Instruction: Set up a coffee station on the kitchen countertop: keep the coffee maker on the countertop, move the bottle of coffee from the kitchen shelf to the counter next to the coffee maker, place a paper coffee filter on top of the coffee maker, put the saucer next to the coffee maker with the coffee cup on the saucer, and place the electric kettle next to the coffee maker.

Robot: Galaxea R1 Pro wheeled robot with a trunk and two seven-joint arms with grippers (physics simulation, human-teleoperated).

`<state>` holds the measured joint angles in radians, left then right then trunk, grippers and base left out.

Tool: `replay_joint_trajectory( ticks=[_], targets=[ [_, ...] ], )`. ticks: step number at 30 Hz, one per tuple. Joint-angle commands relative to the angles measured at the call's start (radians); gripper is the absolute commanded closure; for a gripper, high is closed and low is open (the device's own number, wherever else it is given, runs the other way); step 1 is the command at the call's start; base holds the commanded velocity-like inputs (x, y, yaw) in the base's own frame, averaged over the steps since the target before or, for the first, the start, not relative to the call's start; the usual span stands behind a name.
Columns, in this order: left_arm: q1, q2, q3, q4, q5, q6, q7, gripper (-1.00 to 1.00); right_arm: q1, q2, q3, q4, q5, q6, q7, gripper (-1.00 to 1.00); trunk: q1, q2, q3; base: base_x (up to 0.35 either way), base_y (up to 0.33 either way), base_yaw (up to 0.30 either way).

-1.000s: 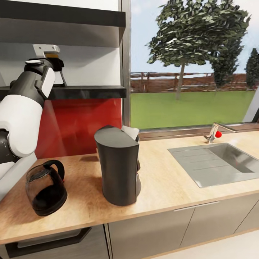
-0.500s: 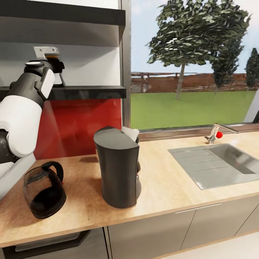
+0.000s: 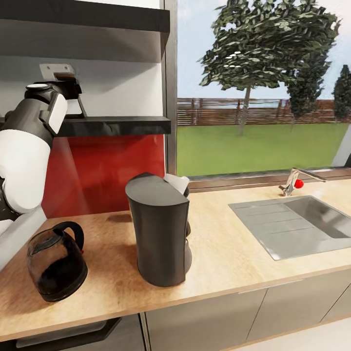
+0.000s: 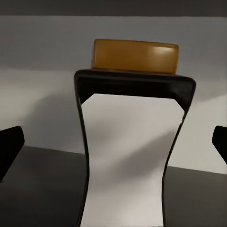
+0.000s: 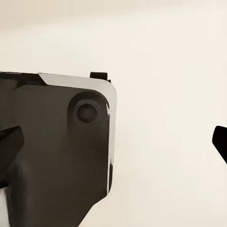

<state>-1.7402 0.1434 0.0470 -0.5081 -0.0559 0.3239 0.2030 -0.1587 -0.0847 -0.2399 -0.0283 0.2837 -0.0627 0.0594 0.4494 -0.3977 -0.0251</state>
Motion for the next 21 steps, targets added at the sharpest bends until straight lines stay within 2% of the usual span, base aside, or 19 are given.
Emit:
replay_joint_trajectory(
  ticks=[1, 7, 11, 21],
  targets=[
    [-0.001, 0.003, 0.002, -0.001, -0.005, 0.006, 0.0, -1.0, -0.001, -0.001, -0.009, 0.001, 0.008, -0.003, 0.003, -1.0, 0.001, -0.002, -0.002, 0.006, 0.0, 0.0],
    [0.041, 0.02, 0.004, -0.001, 0.015, 0.004, -0.003, -1.0, -0.001, -0.001, -0.009, 0.001, 0.009, -0.003, 0.003, -1.0, 0.001, -0.002, -0.002, 0.09, 0.0, 0.0],
    [0.047, 0.021, 0.002, -0.001, 0.027, 0.004, -0.004, -1.0, -0.001, -0.001, -0.009, 0.001, 0.008, -0.003, 0.003, -1.0, 0.001, -0.002, -0.002, 0.075, 0.0, 0.0],
    [0.049, 0.018, 0.001, -0.002, 0.028, 0.004, -0.004, -1.0, -0.001, -0.001, -0.009, 0.001, 0.009, -0.003, 0.003, -1.0, 0.001, -0.002, -0.002, 0.004, 0.0, 0.0]
  ],
)
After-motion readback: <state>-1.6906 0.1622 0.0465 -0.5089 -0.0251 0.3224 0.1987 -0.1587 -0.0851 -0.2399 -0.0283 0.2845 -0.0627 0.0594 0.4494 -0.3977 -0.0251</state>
